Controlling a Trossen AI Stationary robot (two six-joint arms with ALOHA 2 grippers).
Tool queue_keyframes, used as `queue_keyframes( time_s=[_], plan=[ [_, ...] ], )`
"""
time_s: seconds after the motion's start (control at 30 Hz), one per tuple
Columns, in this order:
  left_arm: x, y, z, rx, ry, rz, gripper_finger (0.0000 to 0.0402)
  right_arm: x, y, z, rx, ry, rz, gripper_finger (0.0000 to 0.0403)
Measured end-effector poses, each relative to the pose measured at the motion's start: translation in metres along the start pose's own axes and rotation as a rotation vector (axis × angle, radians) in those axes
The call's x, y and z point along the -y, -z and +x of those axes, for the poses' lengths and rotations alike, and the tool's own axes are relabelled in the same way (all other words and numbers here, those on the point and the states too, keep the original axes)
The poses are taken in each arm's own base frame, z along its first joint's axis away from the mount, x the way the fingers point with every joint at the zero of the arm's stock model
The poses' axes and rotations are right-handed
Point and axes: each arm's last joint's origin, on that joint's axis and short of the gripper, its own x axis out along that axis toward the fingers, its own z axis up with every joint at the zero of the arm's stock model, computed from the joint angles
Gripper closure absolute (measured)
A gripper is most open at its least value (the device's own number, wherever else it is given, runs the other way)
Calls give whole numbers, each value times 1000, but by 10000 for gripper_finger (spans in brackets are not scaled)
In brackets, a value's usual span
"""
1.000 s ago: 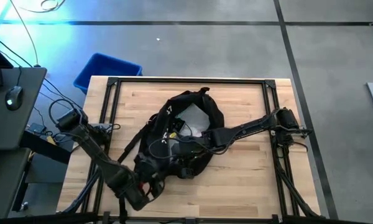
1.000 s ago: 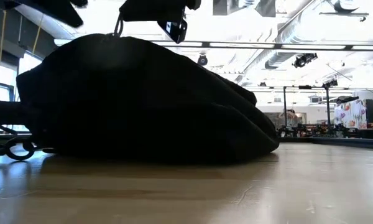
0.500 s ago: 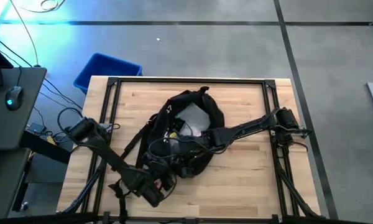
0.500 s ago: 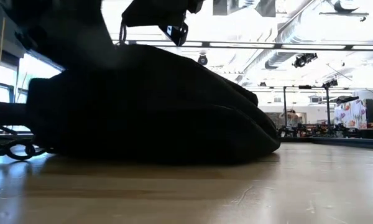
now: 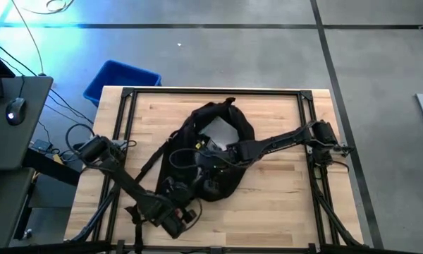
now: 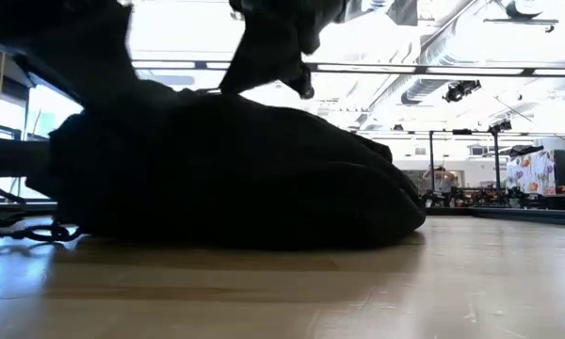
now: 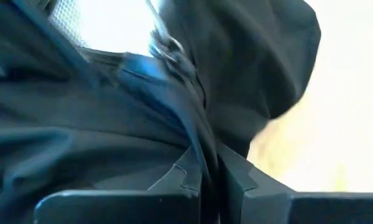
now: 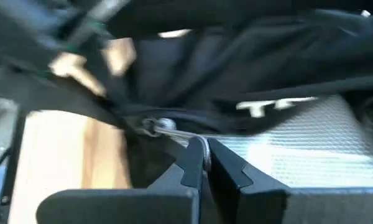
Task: Unpack backpack
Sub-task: Close the black backpack
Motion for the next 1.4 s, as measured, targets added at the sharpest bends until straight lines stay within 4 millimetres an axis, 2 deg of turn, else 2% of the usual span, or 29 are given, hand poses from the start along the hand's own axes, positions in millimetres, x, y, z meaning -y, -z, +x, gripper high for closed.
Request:
queue_keyframes(
  time_s=[0.1, 0.27, 0.37, 0.43, 0.53, 0.67, 0.77, 0.9, 0.97, 1.07, 1.23, 1.4],
  plan=[
    [1, 17, -13, 3, 11, -32, 401, 18, 1, 4, -17, 19, 18, 403],
    [-1, 48, -37, -122, 24, -86, 401, 65, 11, 11, -59, 192, 70, 402],
    [-3, 61, -45, -119, 9, -121, 402, 73, 17, 14, -111, 152, 105, 402],
    [-5, 66, -49, -107, 2, -126, 401, 73, 12, 13, -92, 47, 82, 402],
    [-6, 70, -54, -82, 10, -110, 401, 58, 3, 13, -12, -180, -21, 402],
    [-5, 64, -56, -41, 31, -58, 401, 16, -1, 12, 69, -404, -93, 403],
    [-4, 63, -55, -26, 35, -23, 401, -10, 1, 14, 139, -429, -158, 396],
    [1, 57, -60, 0, 57, 77, 401, -41, 6, 14, 207, -389, -156, 359],
    [4, 54, -64, -2, 72, 145, 401, -47, 6, 15, 213, -407, -96, 333],
    [7, 52, -67, 0, 90, 234, 401, -44, 6, 24, 213, -439, -21, 290],
    [7, 52, -67, -24, 95, 320, 401, -49, 7, 38, 200, -517, -11, 224],
    [8, 52, -67, -37, 100, 308, 401, -61, 2, 49, 221, -528, -52, 199]
  ],
)
